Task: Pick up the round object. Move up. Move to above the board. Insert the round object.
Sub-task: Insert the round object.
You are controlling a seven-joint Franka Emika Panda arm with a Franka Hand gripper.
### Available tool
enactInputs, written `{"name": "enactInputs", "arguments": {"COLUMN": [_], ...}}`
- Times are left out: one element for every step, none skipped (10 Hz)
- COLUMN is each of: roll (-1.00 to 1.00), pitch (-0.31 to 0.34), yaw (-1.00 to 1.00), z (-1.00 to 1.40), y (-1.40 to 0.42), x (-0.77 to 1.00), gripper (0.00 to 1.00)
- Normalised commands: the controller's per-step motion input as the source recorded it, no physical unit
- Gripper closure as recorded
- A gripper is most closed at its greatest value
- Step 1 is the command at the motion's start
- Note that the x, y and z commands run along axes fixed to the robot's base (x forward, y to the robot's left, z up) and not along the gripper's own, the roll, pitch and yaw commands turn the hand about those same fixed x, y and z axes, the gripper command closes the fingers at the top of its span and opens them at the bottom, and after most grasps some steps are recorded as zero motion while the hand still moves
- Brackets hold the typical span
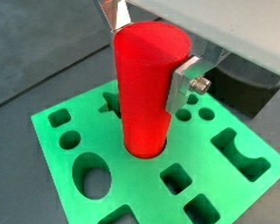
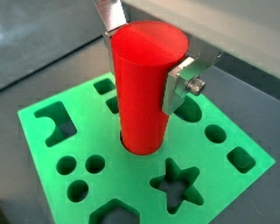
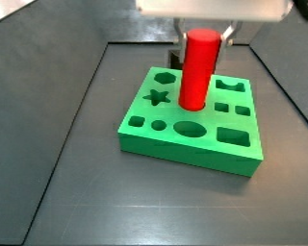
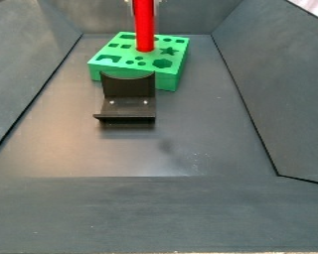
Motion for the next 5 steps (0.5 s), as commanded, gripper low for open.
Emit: {"name": "enactInputs", "arguments": {"roll": [0.0, -0.02, -0.11, 0.0, 0.0], "pitch": [0.123, 0.057, -0.01, -0.046, 0.0], "yaw": [0.0, 0.0, 0.0, 0.0, 0.0], "z": [-0.51, -0.37, -0.14, 0.0, 0.0], "y": [-0.07, -0.05, 0.0, 0.0, 0.0], "x": [0.19, 0.13, 0.0, -0.01, 0.0], "gripper": [1.0, 1.0, 1.0, 1.0, 1.0]}}
